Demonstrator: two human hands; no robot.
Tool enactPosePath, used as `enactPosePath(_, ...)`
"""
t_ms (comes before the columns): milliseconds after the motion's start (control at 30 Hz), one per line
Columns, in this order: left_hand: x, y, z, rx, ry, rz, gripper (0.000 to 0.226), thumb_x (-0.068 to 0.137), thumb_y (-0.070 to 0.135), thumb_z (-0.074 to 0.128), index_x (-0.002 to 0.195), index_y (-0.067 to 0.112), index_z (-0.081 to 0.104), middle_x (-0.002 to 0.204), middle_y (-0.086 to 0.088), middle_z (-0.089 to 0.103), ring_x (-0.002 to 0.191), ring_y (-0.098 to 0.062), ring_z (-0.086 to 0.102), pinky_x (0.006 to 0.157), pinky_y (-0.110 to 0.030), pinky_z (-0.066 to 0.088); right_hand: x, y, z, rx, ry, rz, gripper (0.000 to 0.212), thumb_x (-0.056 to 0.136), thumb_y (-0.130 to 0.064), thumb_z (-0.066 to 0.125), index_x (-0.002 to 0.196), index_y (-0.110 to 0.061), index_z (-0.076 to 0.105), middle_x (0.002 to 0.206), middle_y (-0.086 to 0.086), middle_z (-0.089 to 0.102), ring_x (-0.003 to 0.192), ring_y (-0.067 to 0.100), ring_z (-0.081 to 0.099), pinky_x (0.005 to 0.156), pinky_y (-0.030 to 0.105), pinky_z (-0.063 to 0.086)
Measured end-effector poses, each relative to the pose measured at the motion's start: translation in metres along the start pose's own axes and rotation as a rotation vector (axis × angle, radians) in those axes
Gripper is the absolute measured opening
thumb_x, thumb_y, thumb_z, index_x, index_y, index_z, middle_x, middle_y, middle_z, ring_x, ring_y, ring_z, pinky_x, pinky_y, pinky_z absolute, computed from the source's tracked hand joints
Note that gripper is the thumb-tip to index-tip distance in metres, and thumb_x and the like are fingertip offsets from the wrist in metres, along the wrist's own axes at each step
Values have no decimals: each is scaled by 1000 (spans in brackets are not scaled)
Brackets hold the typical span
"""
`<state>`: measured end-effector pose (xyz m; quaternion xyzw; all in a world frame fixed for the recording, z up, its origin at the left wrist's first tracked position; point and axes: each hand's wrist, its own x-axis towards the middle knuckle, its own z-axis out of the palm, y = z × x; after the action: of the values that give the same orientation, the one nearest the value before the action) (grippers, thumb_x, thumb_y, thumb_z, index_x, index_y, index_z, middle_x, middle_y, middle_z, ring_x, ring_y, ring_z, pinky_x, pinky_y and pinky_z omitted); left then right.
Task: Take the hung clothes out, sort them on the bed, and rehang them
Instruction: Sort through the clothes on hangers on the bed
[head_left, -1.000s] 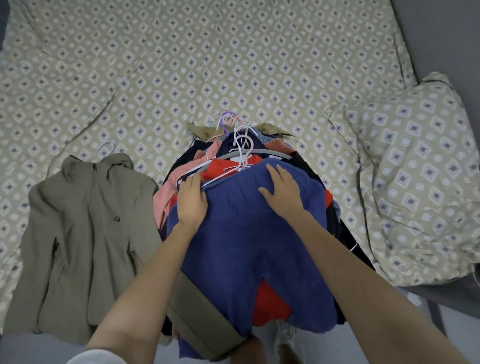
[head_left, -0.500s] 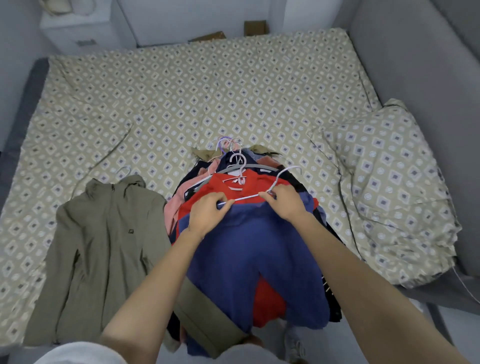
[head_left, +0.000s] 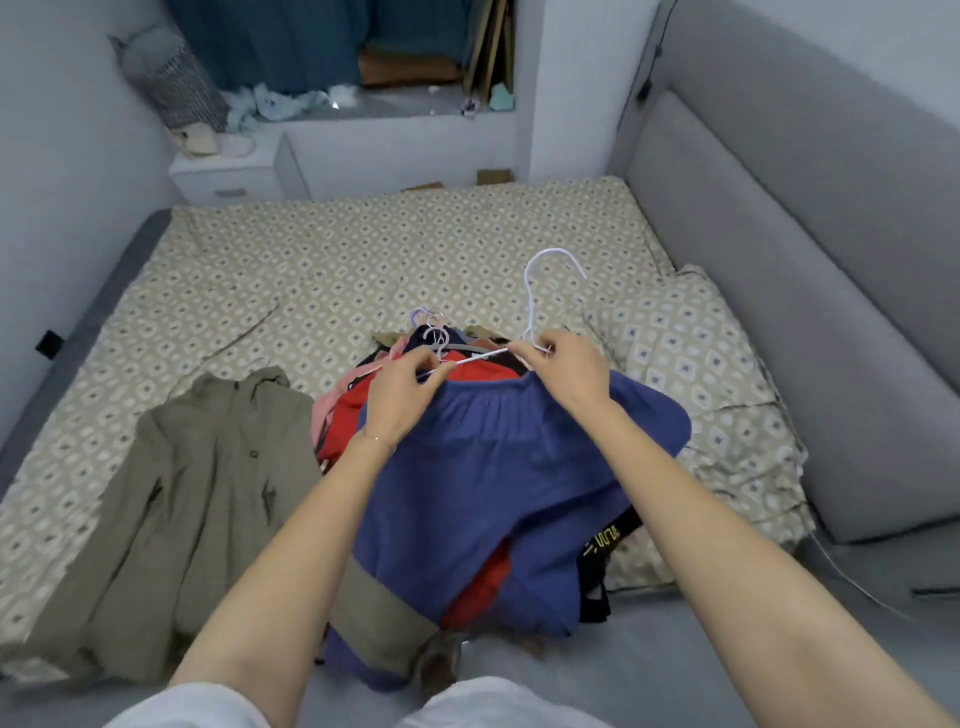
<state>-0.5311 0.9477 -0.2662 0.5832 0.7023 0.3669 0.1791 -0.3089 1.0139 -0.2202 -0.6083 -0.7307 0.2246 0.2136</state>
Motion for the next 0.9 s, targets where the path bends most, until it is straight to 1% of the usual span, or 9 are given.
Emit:
enactPosePath(67, -23, 31, 4, 4, 54, 48, 31, 92, 47, 63, 78, 20, 57, 76, 6, 64, 80, -18, 62, 74, -42, 50, -22, 8, -29, -9, 31, -19, 60, 86, -63, 59, 57, -15, 37, 56, -1, 43, 63, 21, 48, 55, 34, 29)
enactPosePath(233, -61, 104, 3, -14, 113, 146, 30, 92, 42, 65, 74, 19, 59, 69, 10, 57, 68, -13, 53, 67, -39, 47, -70, 22, -101, -12, 126, -68, 59, 85, -63, 59, 58, -15, 36, 55, 0, 43, 58, 22, 45, 55, 35, 32)
enactPosePath(333, -72, 142, 2, -32, 133, 183, 26, 91, 39, 68, 78, 17, 64, 64, 12, 56, 62, -7, 51, 63, -30, 42, -89, 28, -140, -16, 186, -76, 61, 84, -63, 61, 57, -14, 37, 56, 2, 46, 59, 23, 46, 56, 36, 33)
enactPosePath(433, -80, 178, 1, -28, 138, 251, 19, 91, 36, 69, 82, 20, 69, 67, 10, 59, 63, -4, 53, 64, -27, 41, -106, 34, -171, 11, 254, -65, 63, 83, -62, 63, 55, -14, 33, 53, 1, 41, 57, 22, 42, 56, 36, 33)
enactPosePath(567, -83, 213, 7, 24, 129, 403, 14, 92, 30, 66, 86, 18, 71, 80, 4, 69, 74, -17, 61, 70, -37, 49, -124, 44, -196, 34, 341, -24, 61, 84, -61, 63, 57, -14, 32, 51, 1, 38, 53, 17, 36, 55, 35, 31)
enactPosePath(633, -80, 224, 15, 30, 105, 452, 14, 92, 30, 64, 84, 20, 69, 79, 6, 67, 73, -15, 59, 68, -37, 49, -128, 54, -203, 40, 355, 8, 58, 84, -61, 62, 60, -13, 41, 55, 0, 45, 56, 16, 42, 56, 34, 34)
enactPosePath(733, -72, 236, 33, 24, 67, 463, 17, 90, 38, 69, 83, 22, 68, 73, 11, 60, 68, -9, 52, 62, -28, 39, -128, 71, -208, 59, 378, 50, 58, 84, -62, 62, 70, -6, 55, 65, 4, 59, 65, 21, 51, 60, 34, 38)
enactPosePath(800, -65, 241, 47, 37, 36, 488, 17, 91, 39, 69, 85, 23, 69, 71, 14, 56, 67, -8, 49, 61, -28, 35, -125, 83, -210, 68, 396, 68, 59, 83, -62, 63, 67, -7, 53, 63, 5, 57, 63, 21, 49, 58, 36, 39)
enactPosePath(900, -56, 250, 69, 27, -5, 523, 17, 94, 34, 66, 86, 21, 71, 71, 12, 59, 66, -10, 50, 59, -33, 38, -122, 100, -216, 64, 405, 97, 58, 82, -61, 65, 61, -10, 46, 58, 2, 51, 58, 19, 44, 55, 36, 36)
